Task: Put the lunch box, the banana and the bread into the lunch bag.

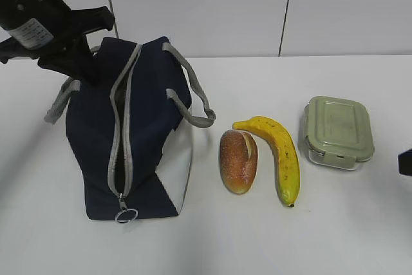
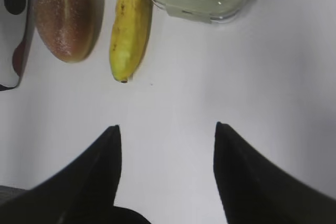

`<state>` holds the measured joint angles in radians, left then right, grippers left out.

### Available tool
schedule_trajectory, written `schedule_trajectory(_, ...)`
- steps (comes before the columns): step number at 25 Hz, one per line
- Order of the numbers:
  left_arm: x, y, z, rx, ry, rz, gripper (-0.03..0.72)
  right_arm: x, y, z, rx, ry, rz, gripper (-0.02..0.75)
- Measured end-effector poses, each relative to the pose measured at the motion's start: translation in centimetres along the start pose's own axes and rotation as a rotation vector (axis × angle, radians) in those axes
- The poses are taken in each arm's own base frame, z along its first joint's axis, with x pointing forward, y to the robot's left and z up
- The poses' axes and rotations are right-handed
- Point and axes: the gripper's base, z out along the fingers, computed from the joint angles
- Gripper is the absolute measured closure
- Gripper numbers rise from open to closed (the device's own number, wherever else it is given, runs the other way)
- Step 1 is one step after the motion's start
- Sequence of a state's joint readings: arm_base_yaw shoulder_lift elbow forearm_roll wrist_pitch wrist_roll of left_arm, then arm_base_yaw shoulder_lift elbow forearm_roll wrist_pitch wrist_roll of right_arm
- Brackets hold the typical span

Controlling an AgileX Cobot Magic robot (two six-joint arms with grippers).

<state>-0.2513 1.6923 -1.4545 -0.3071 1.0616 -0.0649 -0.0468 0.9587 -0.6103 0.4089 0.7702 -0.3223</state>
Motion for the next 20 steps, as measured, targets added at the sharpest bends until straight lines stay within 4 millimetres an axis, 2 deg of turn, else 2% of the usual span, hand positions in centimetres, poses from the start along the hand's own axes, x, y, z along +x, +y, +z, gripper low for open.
schedule_trajectory(4,0.0,0.0,0.0,0.000,0.003,0.000,0.688,-3.2,-0.3,1.9,-0.058,0.012,-0.011,0.321)
schedule_trajectory(11,0.0,0.0,0.0,0.000,0.004,0.000,0.688,-7.6,-2.0,4.8,-0.138,0.009,0.019,0.321)
schedule_trajectory(20,0.1,0.0,0.0,-0.001,0.015,0.000,0.688,-10.7,-5.4,7.9,-0.236,0.043,0.103,0.321)
